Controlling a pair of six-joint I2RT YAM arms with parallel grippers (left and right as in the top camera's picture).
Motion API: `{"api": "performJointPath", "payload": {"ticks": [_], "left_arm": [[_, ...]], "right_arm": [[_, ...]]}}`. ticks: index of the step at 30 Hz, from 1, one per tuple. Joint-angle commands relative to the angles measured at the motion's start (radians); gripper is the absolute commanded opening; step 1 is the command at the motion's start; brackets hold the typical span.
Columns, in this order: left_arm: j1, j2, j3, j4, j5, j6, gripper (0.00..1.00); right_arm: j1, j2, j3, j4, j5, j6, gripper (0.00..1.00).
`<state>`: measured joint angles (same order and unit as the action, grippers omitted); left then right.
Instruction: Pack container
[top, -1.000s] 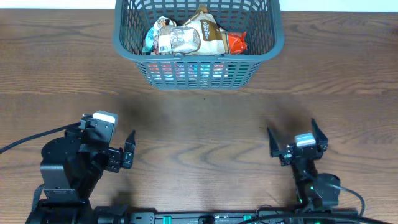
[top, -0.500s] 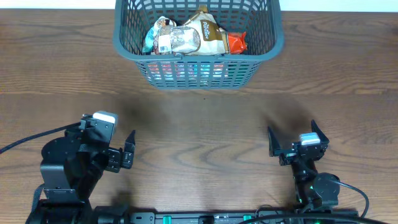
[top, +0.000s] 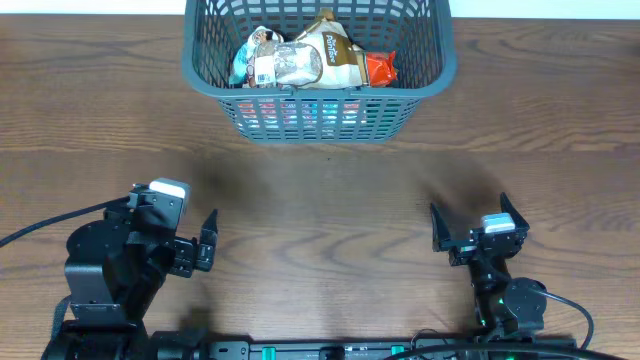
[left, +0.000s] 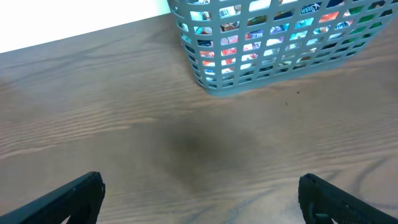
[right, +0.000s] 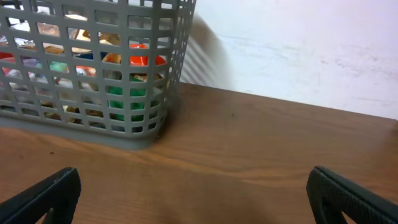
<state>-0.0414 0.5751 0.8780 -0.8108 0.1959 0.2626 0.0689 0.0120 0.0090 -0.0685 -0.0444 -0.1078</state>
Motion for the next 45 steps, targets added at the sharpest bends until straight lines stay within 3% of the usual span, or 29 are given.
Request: {"api": "performJointPath", "payload": {"ticks": [1, 4, 9, 13, 18, 23, 28, 30, 37, 45], "left_arm": [[-0.003, -0.002, 0.003, 0.0, 0.005, 0.006, 0.99], [-0.002, -0.005, 0.003, 0.007, -0.003, 0.005, 0.98], [0.001, -0.116, -0.004, -0.119, 0.071, -0.01, 0.98], [0.001, -0.263, -0.103, -0.066, 0.107, -0.009, 0.98], [0.001, -0.419, -0.332, 0.159, 0.107, -0.036, 0.98], [0.001, -0.513, -0.573, 0.492, 0.105, -0.058, 0.99], [0.001, -0.573, -0.759, 0.827, -0.027, -0.06, 0.98], [0.001, -0.573, -0.791, 0.884, -0.095, -0.082, 0.98], [0.001, -0.573, -0.871, 0.906, -0.316, -0.155, 0.98], [0.001, -0.573, -0.874, 0.747, -0.312, -0.216, 0.98]], "right_arm": [[0.006, -0.006, -0.003, -0.003, 0.014, 0.022, 0.99], [0.006, -0.006, -0.003, -0.003, 0.014, 0.022, 0.99], [0.006, -0.006, -0.003, -0.003, 0.014, 0.022, 0.99], [0.006, -0.006, -0.003, -0.003, 0.014, 0.022, 0.99], [0.006, -0.006, -0.003, -0.003, 0.014, 0.022, 0.99], [0.006, -0.006, -0.003, -0.003, 0.014, 0.022, 0.99], [0.006, -0.006, -0.003, -0.003, 0.014, 0.022, 0.99], [0.006, -0.006, -0.003, -0.003, 0.014, 0.022, 0.99], [0.006, -0.006, -0.003, -0.003, 0.014, 0.022, 0.99], [0.006, -0.006, -0.003, -0.003, 0.014, 0.022, 0.99]]}}
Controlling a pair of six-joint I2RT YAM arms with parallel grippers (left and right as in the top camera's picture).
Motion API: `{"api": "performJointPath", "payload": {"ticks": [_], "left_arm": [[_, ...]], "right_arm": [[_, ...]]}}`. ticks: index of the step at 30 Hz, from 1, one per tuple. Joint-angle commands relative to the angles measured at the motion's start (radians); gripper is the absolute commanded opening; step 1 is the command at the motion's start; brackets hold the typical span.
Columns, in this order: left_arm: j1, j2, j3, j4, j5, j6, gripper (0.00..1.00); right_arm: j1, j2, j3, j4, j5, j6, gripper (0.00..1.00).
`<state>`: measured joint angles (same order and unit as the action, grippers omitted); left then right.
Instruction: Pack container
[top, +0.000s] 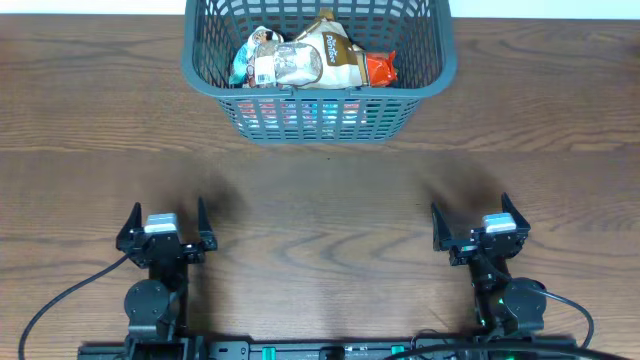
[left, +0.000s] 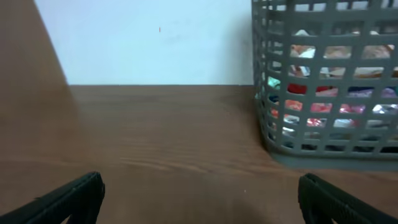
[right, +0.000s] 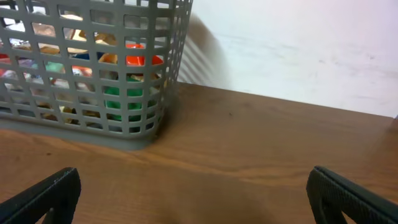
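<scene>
A grey mesh basket (top: 420, 85) stands at the far middle of the wooden table, also seen in the left wrist view as the basket (left: 329, 146) and in the right wrist view as the basket (right: 93, 127). Inside lie several snack packets (top: 300, 58), among them a brown bag and a red one. My left gripper (top: 166, 222) rests low near the front left, open with nothing between its fingers (left: 74, 196). My right gripper (top: 478, 222) sits at the front right, open and empty too, fingers (right: 348, 193) wide apart.
Bare brown wooden table (top: 320, 200) stretches between the basket and both grippers. A white wall (right: 298, 43) rises behind the table's far edge. Black cables trail from the arm bases along the front edge.
My left arm has drawn back and folded down to the front left; its camera now looks level across the table at the basket's left side. The right arm has not moved.
</scene>
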<state>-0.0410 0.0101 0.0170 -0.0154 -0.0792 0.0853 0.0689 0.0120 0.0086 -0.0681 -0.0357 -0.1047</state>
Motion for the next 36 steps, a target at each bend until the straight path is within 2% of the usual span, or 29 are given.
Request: {"api": "performJointPath", "payload": {"ticks": [1, 9, 14, 36], "left_arm": [[0.0, -0.008, -0.013, -0.048, -0.034, -0.039, 0.99], [0.0, -0.008, -0.013, -0.058, 0.07, -0.039, 0.98], [0.0, -0.008, -0.013, -0.058, 0.071, -0.089, 0.98], [0.0, -0.006, -0.013, -0.058, 0.071, -0.087, 0.99]], "right_arm": [[0.006, -0.006, -0.003, -0.004, 0.005, 0.019, 0.99], [0.006, -0.006, -0.003, -0.004, 0.005, 0.019, 0.99], [0.006, -0.006, -0.003, -0.004, 0.005, 0.019, 0.99], [0.006, -0.006, -0.003, -0.004, 0.005, 0.019, 0.99]]}}
